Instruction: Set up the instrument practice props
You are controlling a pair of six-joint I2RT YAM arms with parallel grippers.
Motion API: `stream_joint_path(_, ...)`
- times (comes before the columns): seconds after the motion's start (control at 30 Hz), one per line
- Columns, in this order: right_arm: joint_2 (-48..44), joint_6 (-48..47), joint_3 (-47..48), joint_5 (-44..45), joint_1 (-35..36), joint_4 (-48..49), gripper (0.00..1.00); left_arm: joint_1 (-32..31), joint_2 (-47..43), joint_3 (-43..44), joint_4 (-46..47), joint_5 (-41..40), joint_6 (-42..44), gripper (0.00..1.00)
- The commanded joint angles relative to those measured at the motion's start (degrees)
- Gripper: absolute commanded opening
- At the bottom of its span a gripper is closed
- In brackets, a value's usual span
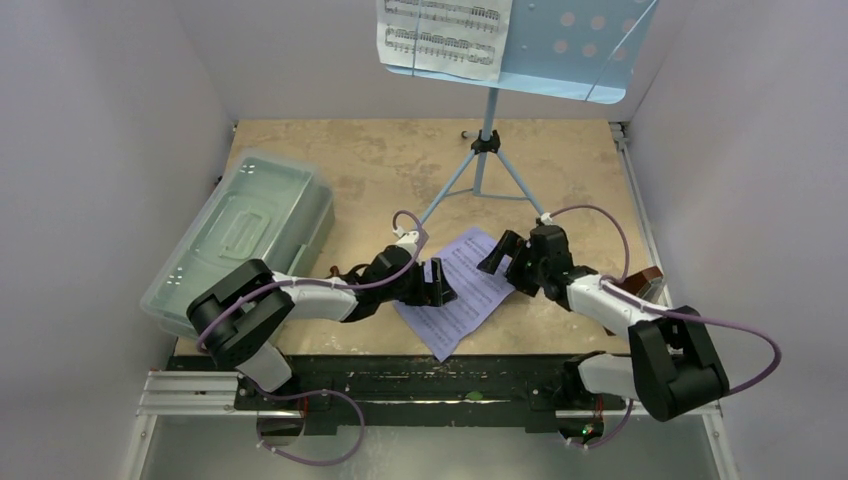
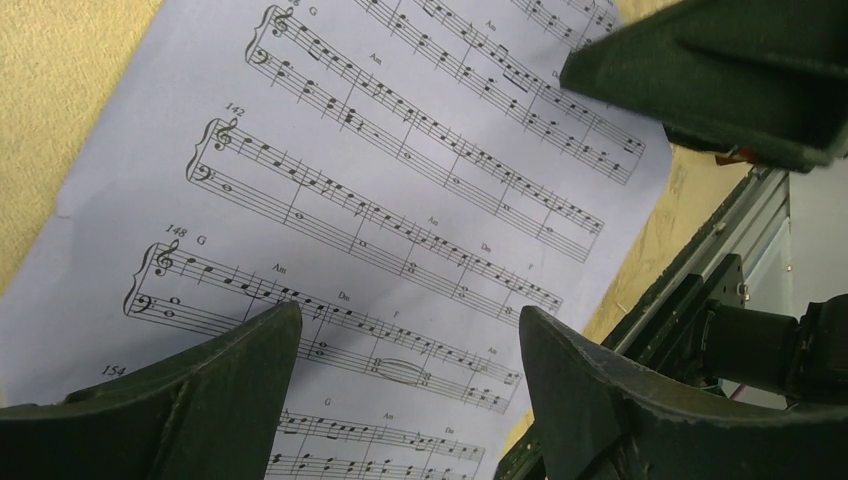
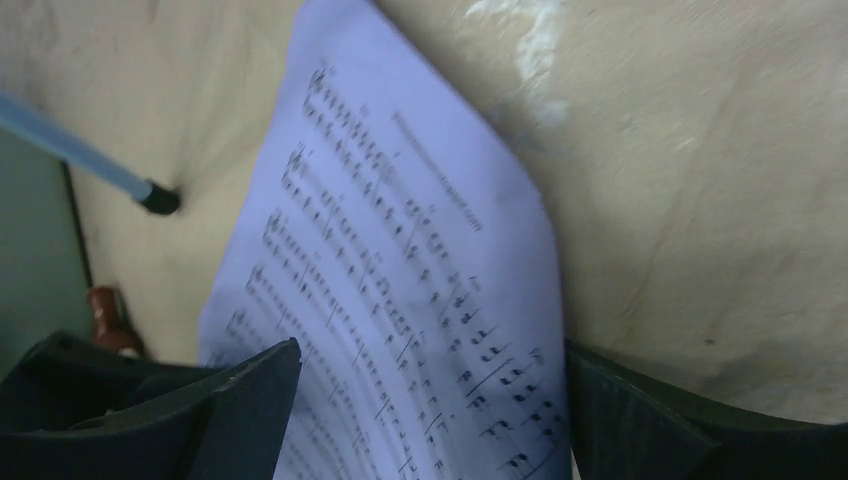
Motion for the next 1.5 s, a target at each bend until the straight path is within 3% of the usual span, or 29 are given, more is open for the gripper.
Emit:
stream_joint_path(0.0,-0.70,-0.26,-4.19,-15.59,0.92,1.18,0.99,-0.03,-0.51,-2.64,1.37,-0.04,-1.74,0.80)
stream_joint_path(0.23,-9.41,9.76,-8.97,-22.62,0.98,18.09,0.99,-0.12,-0.83,-2.85,3.25,0.75,-2.52,0.80)
stream_joint_path(0.4,-12.31,15.13,-9.64,-16.96,0.97,18.86,0.89,-0.21,-2.49,-4.40,5.25,0.04,-3.63,0.79)
stream_joint_path(0.57,-20.71,18.47,-14.45,-7.55,0.93,21.56,0.88,-0.21,-3.71,-5.45,6.09,-0.36,-4.08,0.79)
stream_joint_path(0.77,-13.61,15.90,-12.95,-6.99,0.92,27.32,0.84,-0.26,-3.36,-5.19,7.82,0.56,-5.04,0.79)
stream_joint_path(0.93,-10.37,12.24,-12.36,-6.59,1.00,29.73,0.49,-0.21,-5.67,-5.99,7.72,0.66,-4.91,0.80)
stream_joint_path(1.13,-12.36,-1.53,-6.25,-7.16,1.04,22.43,0.04,-0.19,-14.06,-4.67,6.28,0.96,-2.63,0.83)
stream_joint_path(1.3,-17.86,-15.52,4.46,-18.05,1.06,14.25,0.00,0.05,-30.60,3.82,-9.83,-5.35,7.46,0.87)
stream_joint_path(1.47,-22.52,-24.16,14.98,-40.79,1.08,4.73,0.00,0.14,-41.87,15.59,-25.26,-14.57,20.34,0.92)
